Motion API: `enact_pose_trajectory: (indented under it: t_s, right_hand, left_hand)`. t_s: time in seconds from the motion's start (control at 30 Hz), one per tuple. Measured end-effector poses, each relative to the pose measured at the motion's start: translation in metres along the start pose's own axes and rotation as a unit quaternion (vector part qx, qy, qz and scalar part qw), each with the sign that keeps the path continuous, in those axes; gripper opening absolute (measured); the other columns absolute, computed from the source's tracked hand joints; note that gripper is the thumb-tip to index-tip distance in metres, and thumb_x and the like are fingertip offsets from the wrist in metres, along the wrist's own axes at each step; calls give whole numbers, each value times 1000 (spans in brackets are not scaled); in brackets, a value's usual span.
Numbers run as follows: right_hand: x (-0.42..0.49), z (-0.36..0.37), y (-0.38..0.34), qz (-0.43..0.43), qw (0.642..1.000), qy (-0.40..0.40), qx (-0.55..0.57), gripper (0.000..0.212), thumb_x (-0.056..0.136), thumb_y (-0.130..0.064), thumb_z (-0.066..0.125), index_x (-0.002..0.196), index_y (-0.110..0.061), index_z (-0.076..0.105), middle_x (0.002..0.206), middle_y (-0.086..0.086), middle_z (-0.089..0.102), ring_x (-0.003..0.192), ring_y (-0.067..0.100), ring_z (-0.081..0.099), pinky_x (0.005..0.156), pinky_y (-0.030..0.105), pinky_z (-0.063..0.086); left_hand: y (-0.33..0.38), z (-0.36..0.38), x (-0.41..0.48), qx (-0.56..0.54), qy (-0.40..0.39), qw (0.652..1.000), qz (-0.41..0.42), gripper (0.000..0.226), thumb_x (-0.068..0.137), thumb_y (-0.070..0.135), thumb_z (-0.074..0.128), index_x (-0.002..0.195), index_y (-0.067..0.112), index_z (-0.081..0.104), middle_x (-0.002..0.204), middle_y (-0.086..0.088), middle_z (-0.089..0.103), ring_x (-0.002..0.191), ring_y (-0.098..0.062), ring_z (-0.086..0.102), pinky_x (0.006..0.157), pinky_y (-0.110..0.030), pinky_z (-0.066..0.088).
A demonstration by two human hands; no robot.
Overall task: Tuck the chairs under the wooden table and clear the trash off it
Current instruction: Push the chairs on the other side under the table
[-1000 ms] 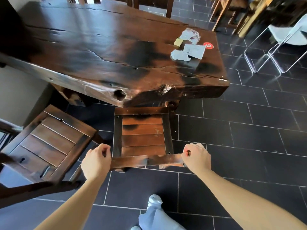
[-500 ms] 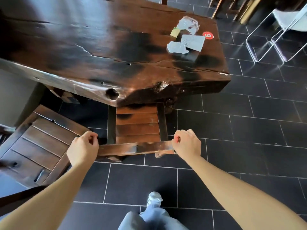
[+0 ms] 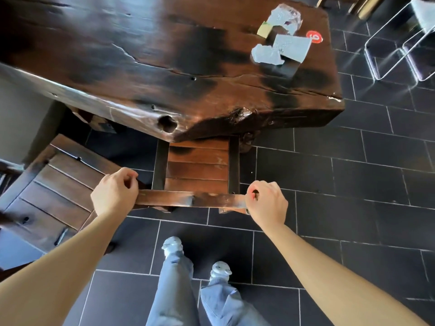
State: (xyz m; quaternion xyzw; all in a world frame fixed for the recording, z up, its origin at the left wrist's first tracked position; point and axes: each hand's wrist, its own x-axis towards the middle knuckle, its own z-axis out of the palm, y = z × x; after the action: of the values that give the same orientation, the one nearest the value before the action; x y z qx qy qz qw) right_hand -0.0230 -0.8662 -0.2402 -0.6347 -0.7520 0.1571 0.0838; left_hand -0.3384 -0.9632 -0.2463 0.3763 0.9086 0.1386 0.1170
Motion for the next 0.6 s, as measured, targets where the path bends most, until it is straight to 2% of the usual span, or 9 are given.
enact_pose_trajectory:
  t_s: [0.23,0.47,0.6]
  right_hand:
    - [-2,13,-25,31,999,28,16,10,83,-21,62,73,-24,65,71,-8,62,77,12,55,51,29,52]
    - [-19,22,-42,58,998,-14,28,16,89,-21,53,82,-20,67,82,-7,60,85,11,51,57,27,49]
    - [-28,19,-51,92,995,-41,26,20,92,-24,50,86,-20,68,91,-3,60,83,10,51,58,22,43]
  left_hand:
    - [-14,-6,32,11,1,1000,26,12,87,30,53,92,32,63,84,-6,65,81,-31,60,71,-38,48]
    - [-27,-19,48,5,-8,999,43,11,84,31,56,86,25,65,83,-8,65,84,-33,59,71,-38,46]
    - [-40,-26,49,44,-76,992,88,14,83,33,56,87,27,69,97,-1,65,89,-28,59,68,-33,44]
